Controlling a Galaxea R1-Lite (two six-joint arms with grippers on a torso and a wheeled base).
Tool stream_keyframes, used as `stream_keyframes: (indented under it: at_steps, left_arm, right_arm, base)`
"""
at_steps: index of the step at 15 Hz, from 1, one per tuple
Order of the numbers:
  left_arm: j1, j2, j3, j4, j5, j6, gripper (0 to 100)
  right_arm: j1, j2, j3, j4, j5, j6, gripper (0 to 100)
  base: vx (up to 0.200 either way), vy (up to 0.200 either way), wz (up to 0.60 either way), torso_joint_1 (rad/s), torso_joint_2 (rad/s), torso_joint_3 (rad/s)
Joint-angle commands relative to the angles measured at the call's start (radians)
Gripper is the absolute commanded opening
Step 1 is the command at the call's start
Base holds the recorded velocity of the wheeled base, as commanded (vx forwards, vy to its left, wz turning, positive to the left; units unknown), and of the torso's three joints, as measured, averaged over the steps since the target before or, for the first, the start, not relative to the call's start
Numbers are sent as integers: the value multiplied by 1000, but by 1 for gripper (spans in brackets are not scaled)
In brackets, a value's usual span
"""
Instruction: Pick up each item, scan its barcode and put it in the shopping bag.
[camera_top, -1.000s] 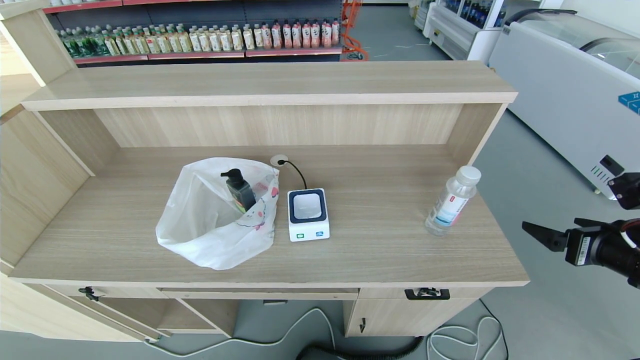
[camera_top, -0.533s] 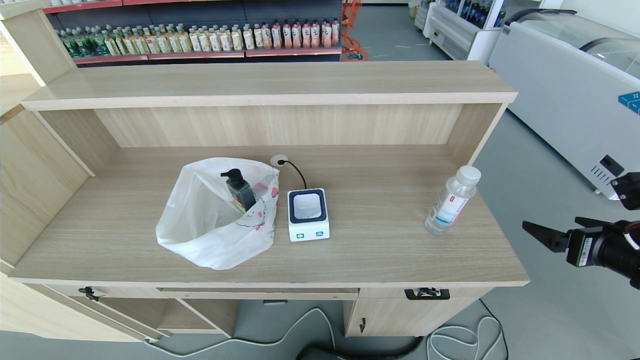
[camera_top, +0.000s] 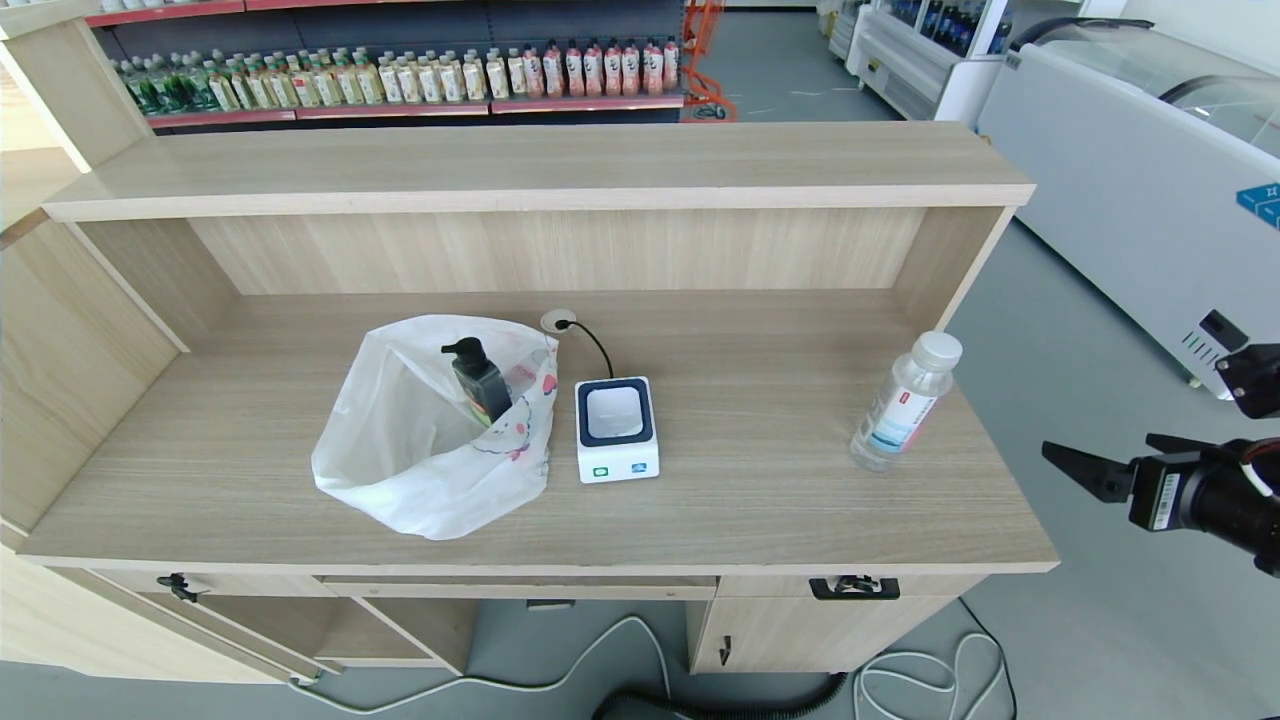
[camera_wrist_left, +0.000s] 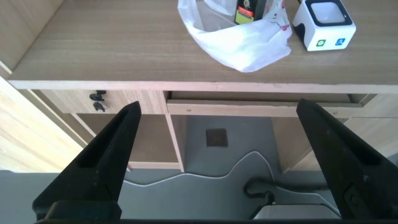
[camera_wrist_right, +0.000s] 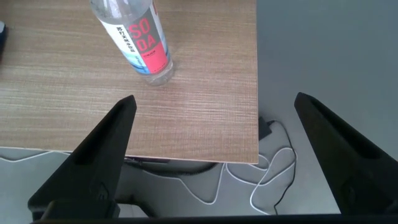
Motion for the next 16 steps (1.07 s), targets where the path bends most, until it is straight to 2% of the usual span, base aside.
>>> stream_keyframes:
  at_steps: [1, 8, 10, 16]
  left_arm:
    - [0, 0, 0, -2, 0, 0, 100]
    - [0, 0, 0, -2, 0, -4, 100]
    - [0, 0, 0, -2, 0, -3, 100]
    - [0, 0, 0, -2, 0, -3, 100]
  right_arm:
    - [0, -1, 1, -1, 0, -1, 100]
    - [0, -7, 9, -1, -3, -1, 100]
    - [0, -6, 9, -1, -3, -1, 100]
    - [8, 11, -8, -4, 0, -1, 100]
  base:
    - [0, 0, 0, 0, 0, 0]
    - [0, 0, 0, 0, 0, 0]
    - [0, -200, 0, 2, 7, 2]
    - [0, 0, 0, 0, 0, 0]
